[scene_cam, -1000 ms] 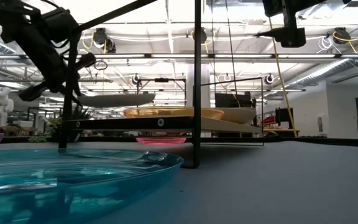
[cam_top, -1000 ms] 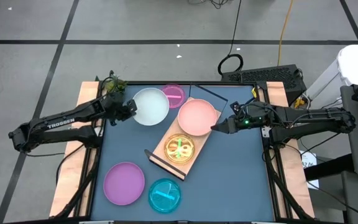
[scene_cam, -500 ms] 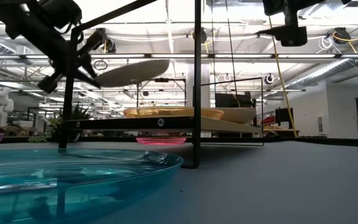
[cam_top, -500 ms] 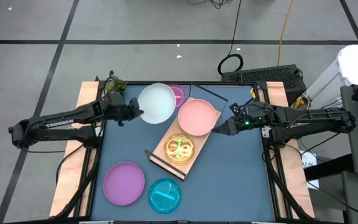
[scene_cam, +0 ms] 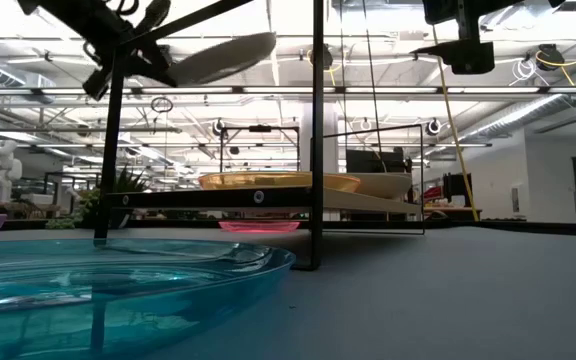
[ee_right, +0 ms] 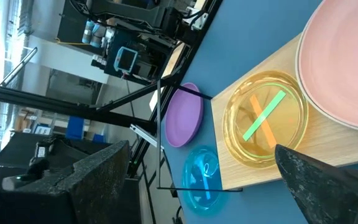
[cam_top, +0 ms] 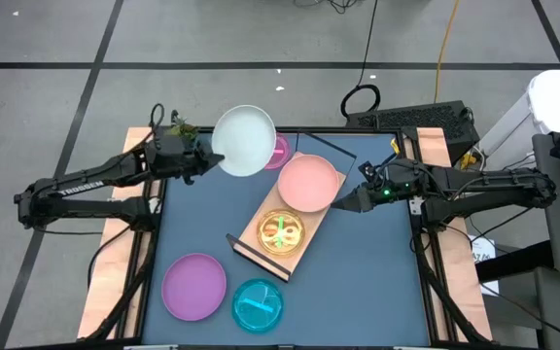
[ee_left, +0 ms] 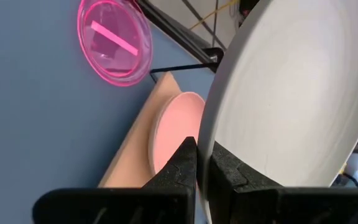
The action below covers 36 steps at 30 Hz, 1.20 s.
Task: Place and stack plates onto a shelf
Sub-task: Stack the light gray plate on top of the light pink plate on the shelf
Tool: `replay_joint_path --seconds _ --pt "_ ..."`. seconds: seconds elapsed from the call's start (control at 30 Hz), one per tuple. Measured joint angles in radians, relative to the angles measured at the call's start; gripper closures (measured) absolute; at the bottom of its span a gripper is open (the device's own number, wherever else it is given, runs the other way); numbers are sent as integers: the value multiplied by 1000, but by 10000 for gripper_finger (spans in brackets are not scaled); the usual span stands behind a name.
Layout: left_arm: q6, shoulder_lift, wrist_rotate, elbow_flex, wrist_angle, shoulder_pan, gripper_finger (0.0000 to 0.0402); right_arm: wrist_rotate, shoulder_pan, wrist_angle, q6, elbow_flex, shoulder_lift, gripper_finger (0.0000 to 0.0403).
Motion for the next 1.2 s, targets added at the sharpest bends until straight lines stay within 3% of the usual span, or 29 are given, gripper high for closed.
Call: replay_joint_path --seconds 0.27,0.43,0.83,1.0,1.2 --pt "29 1 -25 118 -109 -22 389 27 0 0 19 0 0 23" --pt "54 1 -26 181 -182 -22 389 83 0 2 133 0 0 23" --pt "182 43 -1 196 -259 -29 389 269 2 66 310 0 0 23" --pt "211 109 7 196 -237 -36 389 393 25 83 427 3 0 23" --pt "221 208 16 196 -120 -87 389 423 27 74 428 33 30 23"
